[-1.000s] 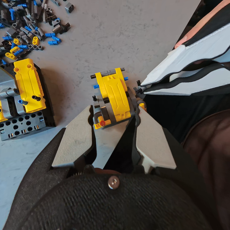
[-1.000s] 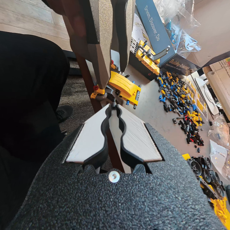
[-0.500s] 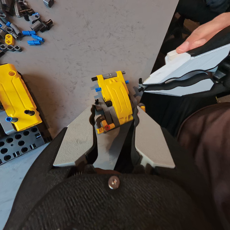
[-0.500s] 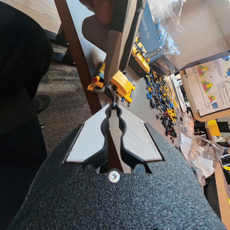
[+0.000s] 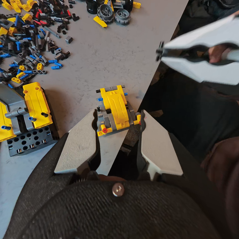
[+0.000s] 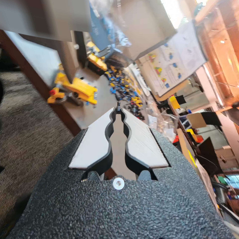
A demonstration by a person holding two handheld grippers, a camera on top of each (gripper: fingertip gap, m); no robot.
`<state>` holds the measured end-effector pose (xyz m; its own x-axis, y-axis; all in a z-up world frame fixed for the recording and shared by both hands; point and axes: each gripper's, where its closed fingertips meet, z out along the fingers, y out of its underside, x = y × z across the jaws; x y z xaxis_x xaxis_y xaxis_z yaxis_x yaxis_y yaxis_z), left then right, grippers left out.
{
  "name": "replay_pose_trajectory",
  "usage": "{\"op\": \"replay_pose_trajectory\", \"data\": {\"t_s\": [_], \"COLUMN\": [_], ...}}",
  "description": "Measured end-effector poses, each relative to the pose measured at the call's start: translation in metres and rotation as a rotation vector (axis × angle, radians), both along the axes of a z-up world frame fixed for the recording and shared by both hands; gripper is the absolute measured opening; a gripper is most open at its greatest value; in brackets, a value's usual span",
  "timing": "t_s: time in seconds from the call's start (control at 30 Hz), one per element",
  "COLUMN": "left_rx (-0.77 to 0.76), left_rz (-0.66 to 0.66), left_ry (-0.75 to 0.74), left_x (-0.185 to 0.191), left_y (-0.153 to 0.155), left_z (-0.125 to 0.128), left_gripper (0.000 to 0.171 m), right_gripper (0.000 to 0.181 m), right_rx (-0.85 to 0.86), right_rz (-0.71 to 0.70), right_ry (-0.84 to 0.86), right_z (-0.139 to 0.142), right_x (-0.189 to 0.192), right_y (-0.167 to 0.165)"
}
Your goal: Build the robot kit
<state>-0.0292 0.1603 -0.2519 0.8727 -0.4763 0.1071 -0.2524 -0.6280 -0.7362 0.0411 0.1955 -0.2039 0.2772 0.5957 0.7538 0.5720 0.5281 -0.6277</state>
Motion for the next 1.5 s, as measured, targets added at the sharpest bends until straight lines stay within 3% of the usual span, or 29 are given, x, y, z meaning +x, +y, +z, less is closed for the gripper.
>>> {"op": "replay_pose_trajectory", "data": {"t_s": [0.1, 0.17, 0.23, 0.37, 0.5, 0.6, 0.83, 0.93, 1.1, 1.23, 1.4, 1.5], "left_rx": [0.035, 0.036, 0.011, -0.017, -0.056, -0.089, -0.154, -0.147, -0.132, -0.104, -0.223, -0.274], "left_rz": [0.014, 0.016, 0.023, -0.006, -0.041, -0.1, -0.216, -0.192, -0.133, -0.098, -0.116, -0.151], "left_ry": [0.023, 0.035, 0.059, 0.108, 0.148, 0.165, 0.183, 0.193, 0.265, 0.276, 0.22, 0.261], "left_x": [-0.001, -0.001, -0.002, 0.0, 0.008, 0.011, 0.013, 0.007, 0.004, 0.002, -0.001, -0.002], "left_y": [-0.001, -0.003, -0.004, -0.002, 0.008, 0.008, 0.013, 0.021, 0.026, 0.033, 0.035, 0.029], "left_z": [0.0, -0.003, -0.011, -0.018, -0.025, -0.025, -0.026, -0.021, -0.024, -0.018, -0.03, -0.036], "left_gripper": [0.066, 0.065, 0.065, 0.068, 0.071, 0.06, 0.061, 0.059, 0.077, 0.075, 0.07, 0.068], "right_gripper": [0.003, 0.003, 0.003, 0.003, 0.003, 0.003, 0.003, 0.003, 0.0, 0.003, 0.003, 0.003], "right_rx": [-0.008, -0.05, -0.096, -0.09, -0.023, -0.018, -0.032, -0.043, -0.046, -0.046, -0.033, -0.018], "right_rz": [-0.007, 0.035, 0.045, -0.063, -0.043, -0.052, -0.045, -0.044, -0.049, -0.045, -0.046, -0.056], "right_ry": [0.071, 0.091, 0.12, 0.141, 0.112, 0.112, 0.141, 0.138, 0.156, 0.16, 0.148, 0.135], "right_z": [0.029, 0.027, 0.01, -0.036, -0.062, -0.076, -0.076, -0.079, -0.073, -0.07, -0.074, -0.073], "right_x": [-0.002, -0.002, 0.004, 0.017, 0.003, -0.002, -0.007, -0.006, -0.004, -0.005, -0.006, -0.008], "right_y": [0.007, -0.006, -0.022, -0.036, -0.05, -0.054, -0.056, -0.053, -0.045, -0.043, -0.042, -0.04]}}
